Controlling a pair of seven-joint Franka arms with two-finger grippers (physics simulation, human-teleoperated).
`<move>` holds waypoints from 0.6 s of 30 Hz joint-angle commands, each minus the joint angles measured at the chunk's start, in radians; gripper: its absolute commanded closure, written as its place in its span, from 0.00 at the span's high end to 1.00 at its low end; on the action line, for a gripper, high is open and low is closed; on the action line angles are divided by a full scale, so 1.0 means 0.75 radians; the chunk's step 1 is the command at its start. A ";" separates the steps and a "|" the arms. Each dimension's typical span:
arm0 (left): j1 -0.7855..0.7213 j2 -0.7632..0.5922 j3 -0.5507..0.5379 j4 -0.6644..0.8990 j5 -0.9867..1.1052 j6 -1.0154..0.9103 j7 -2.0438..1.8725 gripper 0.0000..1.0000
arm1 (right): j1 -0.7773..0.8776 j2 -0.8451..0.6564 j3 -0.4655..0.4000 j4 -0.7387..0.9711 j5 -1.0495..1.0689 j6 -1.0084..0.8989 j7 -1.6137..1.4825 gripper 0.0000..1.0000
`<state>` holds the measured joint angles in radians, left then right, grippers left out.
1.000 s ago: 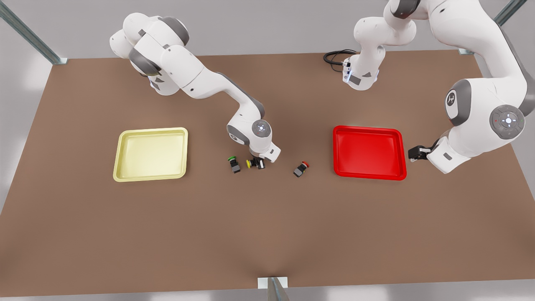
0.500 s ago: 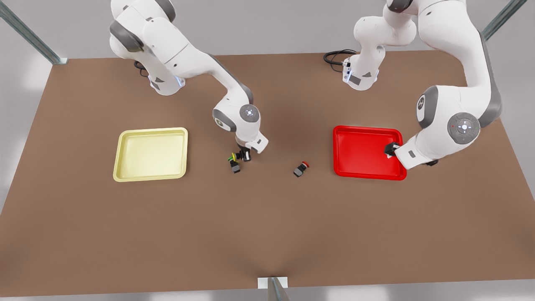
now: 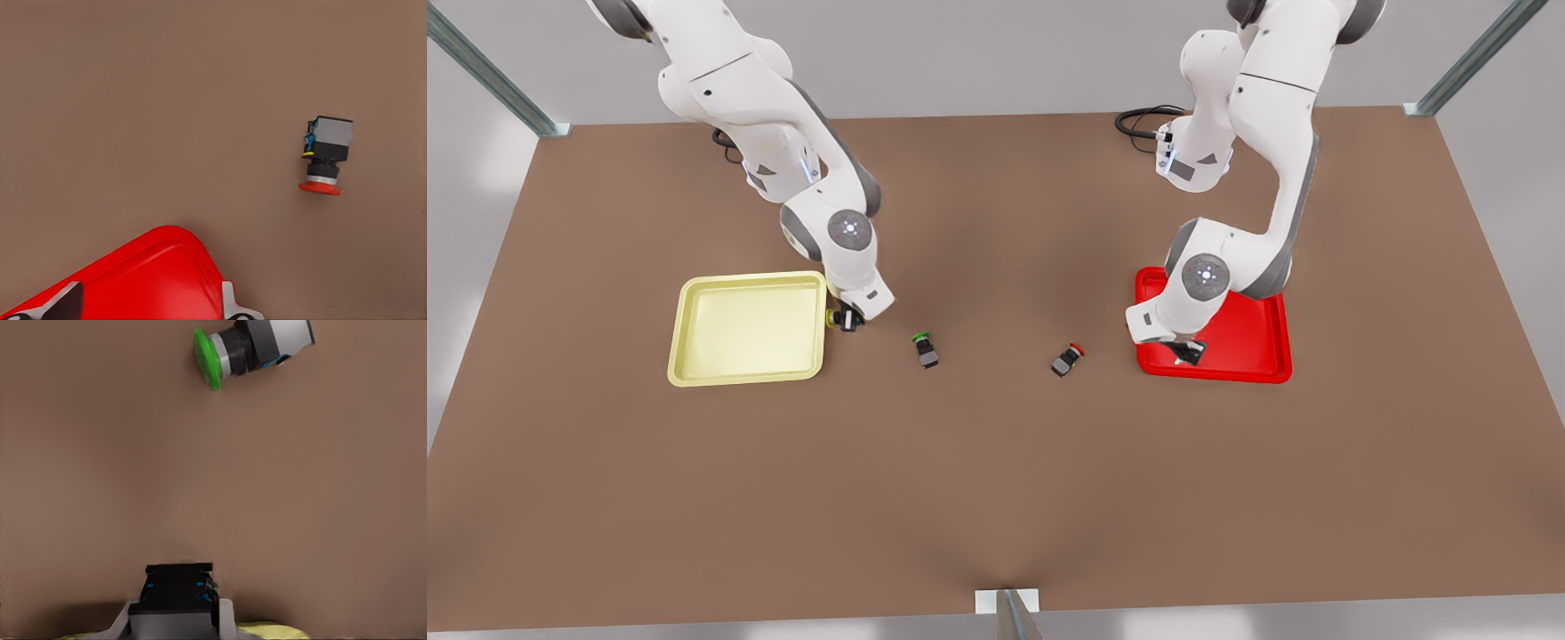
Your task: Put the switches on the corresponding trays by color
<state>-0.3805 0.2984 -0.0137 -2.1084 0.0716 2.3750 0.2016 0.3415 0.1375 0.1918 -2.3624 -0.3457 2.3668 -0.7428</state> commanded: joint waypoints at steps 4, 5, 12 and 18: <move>-0.086 0.122 0.000 0.064 0.021 0.059 -0.140 1.00 | -0.128 -0.065 0.000 -0.094 -0.003 0.002 -0.032 0.52; -0.086 0.158 0.000 0.107 0.021 0.059 -0.148 1.00 | -0.142 -0.077 0.000 -0.110 -0.003 0.004 -0.032 0.52; -0.223 0.344 -0.002 0.318 0.007 0.051 -0.320 1.00 | -0.367 -0.116 -0.088 -0.196 -0.003 0.014 -0.233 0.52; -0.303 0.392 0.000 0.381 0.025 0.045 -0.207 1.00 | -0.376 -0.106 -0.098 -0.196 -0.003 0.016 -0.249 0.79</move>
<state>-0.6075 0.5948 -0.0138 -1.8238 0.0851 2.4096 0.0522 0.0666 0.0583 0.1169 -2.5096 -0.3482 2.3780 -0.9296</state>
